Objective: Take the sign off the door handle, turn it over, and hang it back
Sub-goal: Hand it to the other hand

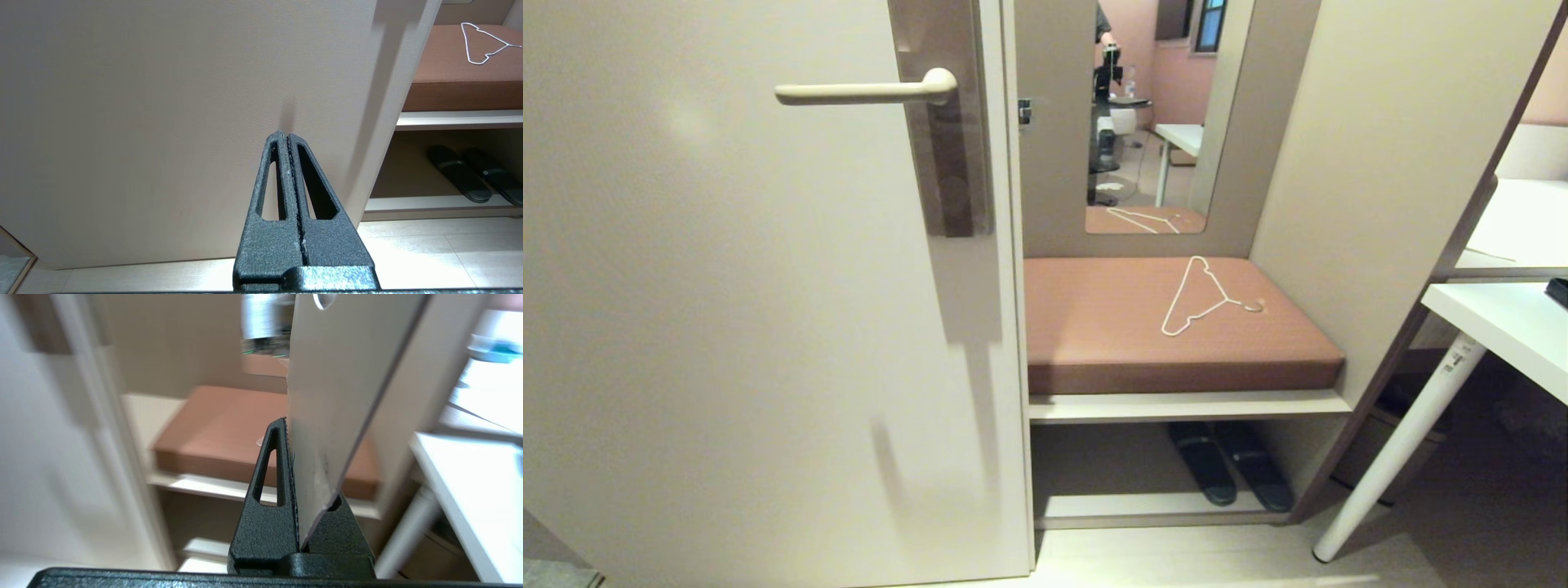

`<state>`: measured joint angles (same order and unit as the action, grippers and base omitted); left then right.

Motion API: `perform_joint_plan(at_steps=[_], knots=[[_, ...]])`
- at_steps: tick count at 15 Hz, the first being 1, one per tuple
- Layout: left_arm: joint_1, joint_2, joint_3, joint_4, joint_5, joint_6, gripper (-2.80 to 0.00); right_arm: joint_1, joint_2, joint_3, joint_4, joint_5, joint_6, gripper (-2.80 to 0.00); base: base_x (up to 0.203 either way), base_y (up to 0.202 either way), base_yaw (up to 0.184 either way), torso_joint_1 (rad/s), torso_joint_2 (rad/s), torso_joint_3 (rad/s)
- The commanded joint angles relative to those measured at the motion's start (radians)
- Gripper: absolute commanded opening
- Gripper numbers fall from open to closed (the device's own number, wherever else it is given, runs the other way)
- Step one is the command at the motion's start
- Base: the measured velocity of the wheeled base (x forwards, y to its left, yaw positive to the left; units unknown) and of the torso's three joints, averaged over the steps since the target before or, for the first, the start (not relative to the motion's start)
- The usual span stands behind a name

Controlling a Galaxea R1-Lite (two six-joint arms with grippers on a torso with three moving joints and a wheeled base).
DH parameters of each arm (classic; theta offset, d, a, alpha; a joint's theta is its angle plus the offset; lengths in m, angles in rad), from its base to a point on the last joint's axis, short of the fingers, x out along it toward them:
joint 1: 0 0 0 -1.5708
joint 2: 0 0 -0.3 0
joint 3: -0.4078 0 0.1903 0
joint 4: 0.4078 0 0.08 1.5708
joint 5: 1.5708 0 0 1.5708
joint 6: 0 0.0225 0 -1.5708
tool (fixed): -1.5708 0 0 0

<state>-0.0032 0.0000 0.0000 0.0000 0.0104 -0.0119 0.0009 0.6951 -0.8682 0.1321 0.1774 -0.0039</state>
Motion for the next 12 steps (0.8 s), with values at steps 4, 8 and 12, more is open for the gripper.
perform_joint_plan(at_steps=[4, 8, 12], knots=[[0.0, 0.0, 0.0, 0.0, 0.0, 0.0, -2.8, 0.001, 0.224, -0.062, -0.016, 0.249, -0.054, -2.8, 0.0, 0.0, 0.0, 0.0, 0.0, 0.0], [0.0, 0.0, 0.0, 0.0, 0.0, 0.001, -2.8, 0.003, 0.341, -0.077, -0.147, 0.394, -0.062, -2.8, 0.0, 0.0, 0.0, 0.0, 0.0, 0.0], [0.0, 0.0, 0.0, 0.0, 0.0, 0.001, -2.8, 0.095, 0.4, -0.098, -0.159, 0.495, -0.056, -2.8, 0.0, 0.0, 0.0, 0.0, 0.0, 0.0]])
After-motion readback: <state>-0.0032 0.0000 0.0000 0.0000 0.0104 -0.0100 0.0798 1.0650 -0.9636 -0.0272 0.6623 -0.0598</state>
